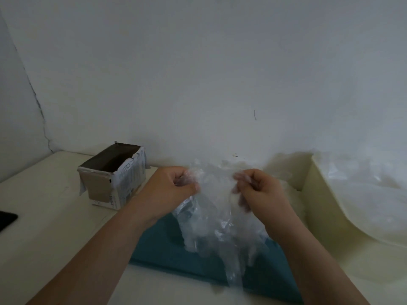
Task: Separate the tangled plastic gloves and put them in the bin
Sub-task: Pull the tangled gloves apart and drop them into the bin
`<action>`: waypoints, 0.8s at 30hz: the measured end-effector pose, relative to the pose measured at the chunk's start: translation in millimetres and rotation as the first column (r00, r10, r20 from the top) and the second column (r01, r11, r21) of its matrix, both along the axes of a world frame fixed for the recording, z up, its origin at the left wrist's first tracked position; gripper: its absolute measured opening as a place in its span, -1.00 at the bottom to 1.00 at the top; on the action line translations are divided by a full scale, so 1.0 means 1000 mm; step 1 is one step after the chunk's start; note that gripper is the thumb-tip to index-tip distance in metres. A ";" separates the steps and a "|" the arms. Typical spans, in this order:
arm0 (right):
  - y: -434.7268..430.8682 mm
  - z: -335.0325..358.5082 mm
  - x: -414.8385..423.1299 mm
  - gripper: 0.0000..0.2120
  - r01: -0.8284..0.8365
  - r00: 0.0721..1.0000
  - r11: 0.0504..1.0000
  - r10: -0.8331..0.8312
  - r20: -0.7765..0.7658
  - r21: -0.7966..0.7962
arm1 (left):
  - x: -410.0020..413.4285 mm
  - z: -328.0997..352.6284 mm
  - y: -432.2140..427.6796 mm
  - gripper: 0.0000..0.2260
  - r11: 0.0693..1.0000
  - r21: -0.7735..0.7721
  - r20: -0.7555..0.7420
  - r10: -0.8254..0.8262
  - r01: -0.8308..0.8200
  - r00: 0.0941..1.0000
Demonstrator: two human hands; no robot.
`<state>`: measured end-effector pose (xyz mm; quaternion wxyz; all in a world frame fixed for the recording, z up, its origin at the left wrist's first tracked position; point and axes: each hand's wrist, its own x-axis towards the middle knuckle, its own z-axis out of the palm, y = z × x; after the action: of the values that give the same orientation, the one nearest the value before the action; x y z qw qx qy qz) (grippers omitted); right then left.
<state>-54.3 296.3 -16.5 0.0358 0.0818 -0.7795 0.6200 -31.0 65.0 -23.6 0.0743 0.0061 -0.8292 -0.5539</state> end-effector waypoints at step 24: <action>0.002 0.001 -0.001 -0.74 0.028 0.992 0.955 0.009 0.123 -0.294 | 0.000 0.008 0.021 -0.72 0.728 0.681 0.202 -0.086 -0.076 0.976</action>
<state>-55.5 298.7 -15.9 0.0025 0.0333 -0.6792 0.7332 -31.4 86.3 -15.7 -0.0267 0.0918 -0.5693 -0.8166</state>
